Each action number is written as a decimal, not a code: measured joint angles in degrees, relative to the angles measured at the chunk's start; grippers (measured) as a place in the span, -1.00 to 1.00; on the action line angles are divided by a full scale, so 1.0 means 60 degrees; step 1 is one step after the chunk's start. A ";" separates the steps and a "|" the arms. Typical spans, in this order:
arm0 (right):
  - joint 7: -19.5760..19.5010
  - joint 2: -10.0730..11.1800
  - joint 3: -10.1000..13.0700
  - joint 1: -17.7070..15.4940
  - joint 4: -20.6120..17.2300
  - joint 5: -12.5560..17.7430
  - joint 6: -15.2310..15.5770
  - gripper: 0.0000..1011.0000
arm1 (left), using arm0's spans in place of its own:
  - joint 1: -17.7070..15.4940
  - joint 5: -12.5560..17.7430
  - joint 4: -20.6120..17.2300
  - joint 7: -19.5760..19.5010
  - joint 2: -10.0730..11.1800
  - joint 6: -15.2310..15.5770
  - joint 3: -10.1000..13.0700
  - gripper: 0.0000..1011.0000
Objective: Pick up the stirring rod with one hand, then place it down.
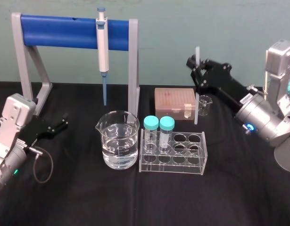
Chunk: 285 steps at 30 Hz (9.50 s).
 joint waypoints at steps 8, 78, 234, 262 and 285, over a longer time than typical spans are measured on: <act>-0.0027 -0.0009 0.0322 -0.0087 -0.0542 0.0039 -0.0156 -0.86 | 0.0001 0.0000 0.0000 0.0000 0.0000 0.0000 0.0000 0.98; 0.0233 -0.0141 0.0332 -0.0048 -0.0362 0.0306 -0.0042 -0.86 | 0.0001 -0.0001 0.0000 0.0000 -0.0001 0.0000 0.0000 0.98; -0.0062 -0.0853 0.0203 -0.0549 0.1412 -0.0568 -0.0332 -0.86 | 0.0000 0.0000 0.0000 0.0000 0.0000 0.0000 0.0000 0.98; -0.0149 -0.0838 0.0136 -0.0538 0.1426 -0.0713 -0.0102 -0.68 | 0.0001 0.0000 0.0000 0.0000 0.0000 0.0000 0.0000 0.98; -0.0127 -0.0838 0.0144 -0.0543 0.1420 -0.0684 -0.0129 0.76 | 0.0000 0.0000 0.0000 0.0000 -0.0001 0.0000 0.0000 0.98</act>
